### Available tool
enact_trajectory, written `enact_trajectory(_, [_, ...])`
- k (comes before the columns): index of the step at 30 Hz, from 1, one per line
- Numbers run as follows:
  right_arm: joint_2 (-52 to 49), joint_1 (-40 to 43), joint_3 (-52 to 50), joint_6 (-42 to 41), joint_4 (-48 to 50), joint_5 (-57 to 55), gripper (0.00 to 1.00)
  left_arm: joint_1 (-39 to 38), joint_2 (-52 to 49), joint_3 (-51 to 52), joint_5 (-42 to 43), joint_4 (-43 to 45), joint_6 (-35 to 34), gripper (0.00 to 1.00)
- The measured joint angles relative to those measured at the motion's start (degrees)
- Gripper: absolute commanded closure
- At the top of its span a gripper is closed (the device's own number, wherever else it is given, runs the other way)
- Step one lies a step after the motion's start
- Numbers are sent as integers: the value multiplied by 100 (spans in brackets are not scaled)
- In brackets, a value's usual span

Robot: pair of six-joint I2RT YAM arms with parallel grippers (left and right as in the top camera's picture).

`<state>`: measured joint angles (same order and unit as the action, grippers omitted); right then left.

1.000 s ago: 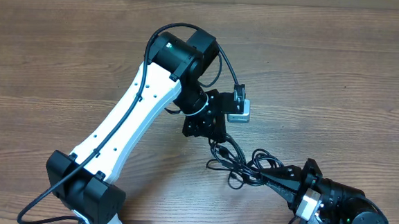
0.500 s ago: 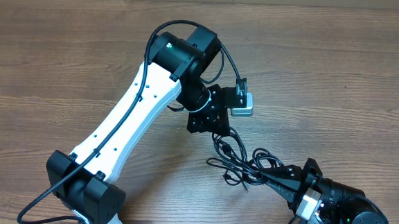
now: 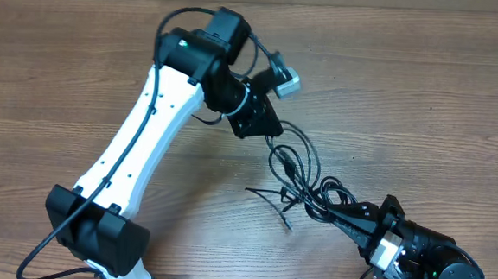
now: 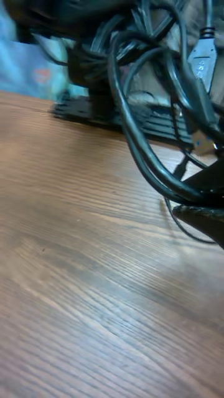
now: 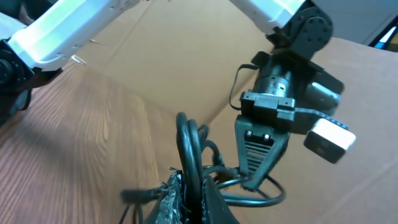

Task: Untangle cables

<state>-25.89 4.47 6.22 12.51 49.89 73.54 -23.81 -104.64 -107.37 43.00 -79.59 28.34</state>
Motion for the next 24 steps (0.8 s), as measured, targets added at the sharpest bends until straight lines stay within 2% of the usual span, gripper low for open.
enact_trajectory(6, [-15, 0, 0, 22, -76, -177, 96, 420, 0, 4, 319, 258, -1268, 96])
enact_trajectory(14, [-15, 0, 0, 17, -109, -120, 96, 1043, 0, 9, 260, 393, -3145, 96])
enact_trajectory(20, [-15, 0, 0, 20, -105, -31, 96, 1137, 0, 9, 155, 398, -4262, 95])
enact_trajectory(21, [-15, -2, 0, 15, -107, -26, 96, 1141, 0, 9, 144, 398, -4389, 92])
enact_trajectory(22, [-15, 0, 0, 15, -107, -11, 96, 1145, 0, 9, 116, 402, -4485, 75])
enact_trajectory(24, [-7, -2, 0, 4, -103, 101, 96, 1193, 0, 9, -28, 470, -4625, 57])
